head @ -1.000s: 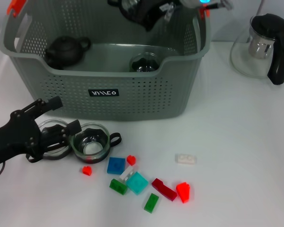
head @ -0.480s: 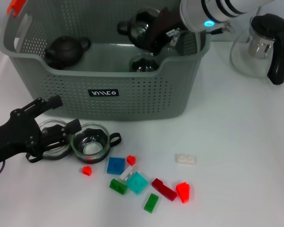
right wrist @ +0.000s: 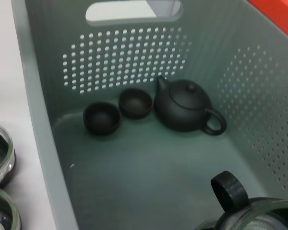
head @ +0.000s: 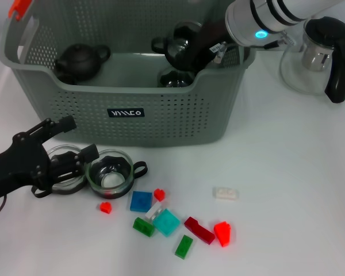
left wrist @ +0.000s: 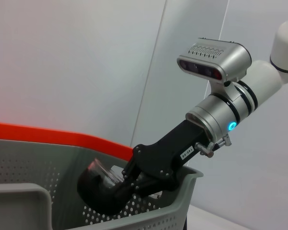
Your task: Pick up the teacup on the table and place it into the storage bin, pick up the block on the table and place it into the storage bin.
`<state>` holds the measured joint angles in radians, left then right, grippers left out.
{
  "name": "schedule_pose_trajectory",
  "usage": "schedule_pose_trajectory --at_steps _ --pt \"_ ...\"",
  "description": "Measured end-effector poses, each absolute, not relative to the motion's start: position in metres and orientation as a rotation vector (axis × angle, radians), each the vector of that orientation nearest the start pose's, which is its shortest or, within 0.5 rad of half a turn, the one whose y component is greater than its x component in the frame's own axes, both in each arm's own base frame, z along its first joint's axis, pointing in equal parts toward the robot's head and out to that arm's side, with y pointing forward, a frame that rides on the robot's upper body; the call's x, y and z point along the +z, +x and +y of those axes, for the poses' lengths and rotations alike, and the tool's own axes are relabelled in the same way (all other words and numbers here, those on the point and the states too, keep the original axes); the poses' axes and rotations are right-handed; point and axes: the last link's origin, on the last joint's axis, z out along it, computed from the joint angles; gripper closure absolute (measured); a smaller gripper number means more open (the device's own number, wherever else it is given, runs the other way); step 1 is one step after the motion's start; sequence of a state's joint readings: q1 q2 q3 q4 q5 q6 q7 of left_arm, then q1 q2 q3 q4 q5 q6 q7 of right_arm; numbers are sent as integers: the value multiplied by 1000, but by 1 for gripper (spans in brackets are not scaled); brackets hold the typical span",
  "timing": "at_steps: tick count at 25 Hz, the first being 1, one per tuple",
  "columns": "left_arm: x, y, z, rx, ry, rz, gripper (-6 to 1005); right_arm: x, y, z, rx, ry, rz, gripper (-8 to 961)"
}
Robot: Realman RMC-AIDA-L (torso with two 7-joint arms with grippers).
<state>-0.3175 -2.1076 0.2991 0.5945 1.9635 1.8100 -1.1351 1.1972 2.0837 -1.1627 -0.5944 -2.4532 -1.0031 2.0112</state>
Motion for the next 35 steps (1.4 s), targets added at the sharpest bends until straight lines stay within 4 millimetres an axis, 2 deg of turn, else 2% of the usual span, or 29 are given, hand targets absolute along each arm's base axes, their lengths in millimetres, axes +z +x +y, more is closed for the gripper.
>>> schedule_pose_trajectory --at_steps 31,35 --pt "31 -316 251 -1040 -2367 -626 67 -62 70 465 -193 -2710 232 747" --pt "31 -316 250 -1041 -2366 -627 67 -60 68 465 -187 -2707 222 641"
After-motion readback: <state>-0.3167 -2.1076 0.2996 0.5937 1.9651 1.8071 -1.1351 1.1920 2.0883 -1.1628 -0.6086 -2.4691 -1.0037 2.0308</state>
